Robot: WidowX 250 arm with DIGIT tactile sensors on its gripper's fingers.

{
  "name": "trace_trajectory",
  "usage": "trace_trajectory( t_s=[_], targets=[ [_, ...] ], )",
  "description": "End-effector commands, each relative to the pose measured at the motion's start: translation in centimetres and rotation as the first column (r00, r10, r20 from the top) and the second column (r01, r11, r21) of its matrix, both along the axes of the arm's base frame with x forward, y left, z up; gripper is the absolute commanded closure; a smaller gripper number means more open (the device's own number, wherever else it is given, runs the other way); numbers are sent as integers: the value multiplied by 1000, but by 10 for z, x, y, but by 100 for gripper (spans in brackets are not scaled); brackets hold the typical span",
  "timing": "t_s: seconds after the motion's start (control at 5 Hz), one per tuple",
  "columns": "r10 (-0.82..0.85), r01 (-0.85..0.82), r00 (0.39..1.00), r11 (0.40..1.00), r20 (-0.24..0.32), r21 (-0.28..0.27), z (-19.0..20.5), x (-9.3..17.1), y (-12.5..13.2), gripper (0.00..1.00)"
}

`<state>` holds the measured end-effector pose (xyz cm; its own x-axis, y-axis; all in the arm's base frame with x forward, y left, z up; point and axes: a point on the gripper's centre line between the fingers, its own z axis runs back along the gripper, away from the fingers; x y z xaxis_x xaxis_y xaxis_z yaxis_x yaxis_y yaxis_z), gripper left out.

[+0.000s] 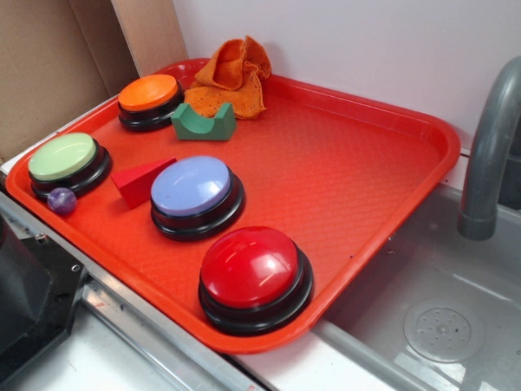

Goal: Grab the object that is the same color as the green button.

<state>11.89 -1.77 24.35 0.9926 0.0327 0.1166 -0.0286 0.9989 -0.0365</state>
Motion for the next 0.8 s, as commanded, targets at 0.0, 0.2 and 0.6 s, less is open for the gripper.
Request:
trace_trajectory(
  t_s=[0.0, 0.2, 0.6],
  targets=[
    [0, 0, 1000, 1000, 0, 0, 0, 0, 0, 0],
    [126, -123, 991, 991, -40, 60, -10, 14, 12, 0],
    [400, -398, 916, 914, -25, 74, -47, 53, 32, 0]
  ],
)
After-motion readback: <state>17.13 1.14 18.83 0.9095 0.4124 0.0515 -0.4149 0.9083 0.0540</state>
